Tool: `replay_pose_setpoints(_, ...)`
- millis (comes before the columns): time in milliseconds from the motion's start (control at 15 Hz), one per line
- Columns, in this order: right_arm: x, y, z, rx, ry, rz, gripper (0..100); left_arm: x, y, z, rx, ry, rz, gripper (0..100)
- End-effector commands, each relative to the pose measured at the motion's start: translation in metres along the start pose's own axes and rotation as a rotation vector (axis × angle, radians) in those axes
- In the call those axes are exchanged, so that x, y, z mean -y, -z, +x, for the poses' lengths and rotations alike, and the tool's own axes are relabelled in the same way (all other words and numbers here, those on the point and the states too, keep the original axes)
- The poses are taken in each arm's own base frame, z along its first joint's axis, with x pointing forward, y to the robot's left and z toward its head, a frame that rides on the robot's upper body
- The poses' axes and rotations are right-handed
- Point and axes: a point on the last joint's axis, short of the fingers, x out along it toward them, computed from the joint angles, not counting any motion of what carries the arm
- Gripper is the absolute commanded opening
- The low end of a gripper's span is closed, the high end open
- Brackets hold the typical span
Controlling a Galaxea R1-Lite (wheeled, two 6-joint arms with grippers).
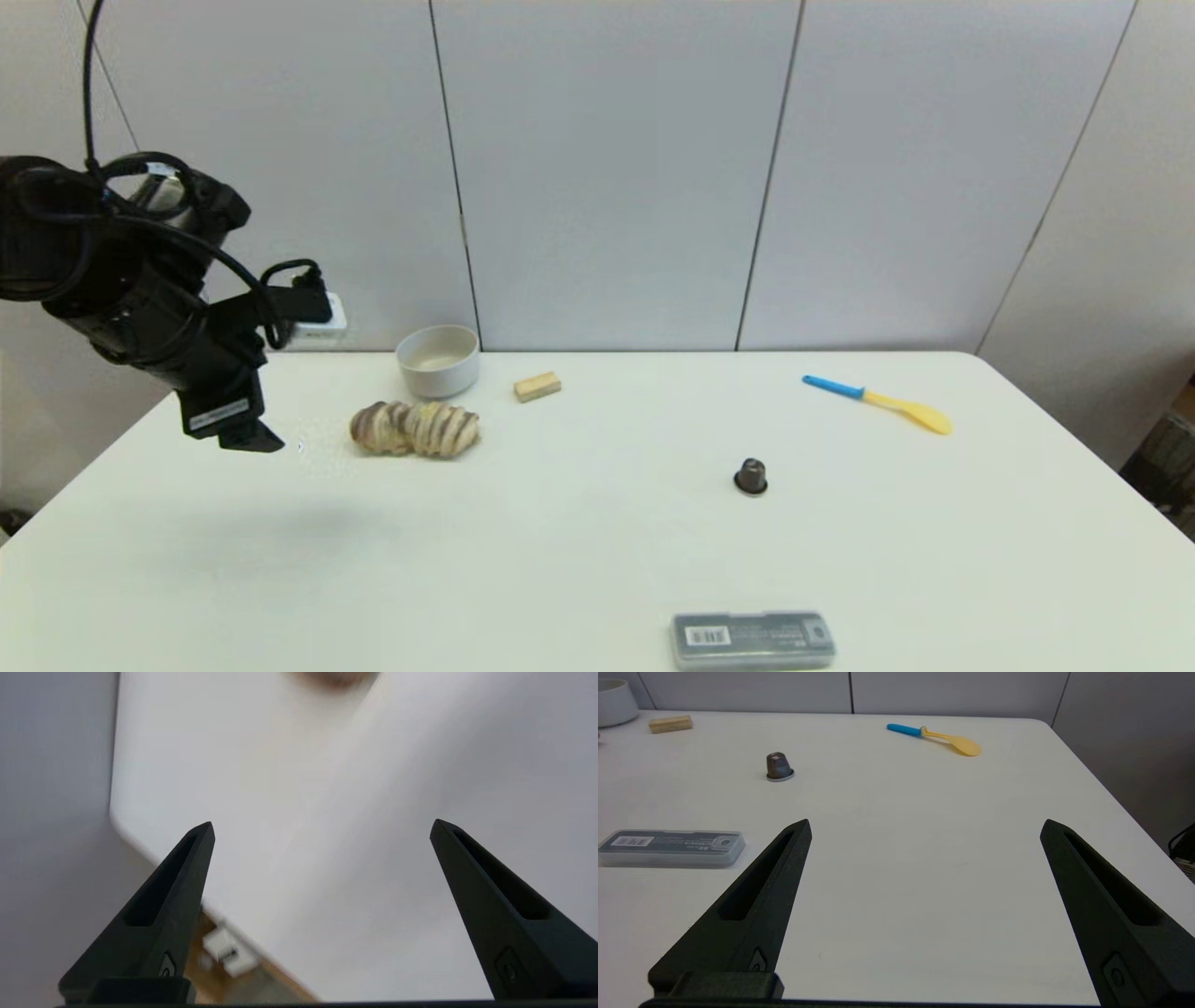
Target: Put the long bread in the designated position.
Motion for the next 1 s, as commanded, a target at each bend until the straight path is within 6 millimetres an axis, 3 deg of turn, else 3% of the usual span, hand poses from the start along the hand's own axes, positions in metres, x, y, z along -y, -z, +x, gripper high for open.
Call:
replay_pose_setpoints(67,0.0,0.0,0.0,-0.001,-0.001,0.0,100,0.019,0.02,-0.037,-0.068,-0.07,-0.207,100)
replay_pose_setpoints(400,0.0,0.0,0.0,-0.001,-0.001,0.0,100,0.043,0.031,-0.052,-0.053,0.004,-0.652,100)
replay_pose_setpoints(600,0.0,0.0,0.0,-0.001,-0.001,0.0,100,0.047,0.03,-0.073,0.161,0.161,-0.968,100)
replay_pose_setpoints(867,0.0,0.0,0.0,-0.001,-0.001,0.0,100,0.045,0.034,-0.111,0.427,0.061,-1.172,100)
replay_pose_setpoints(1000,0.0,0.0,0.0,-0.001,-0.001,0.0,100,0.055,0.043,-0.133,0.538,0.01,-1.187,100)
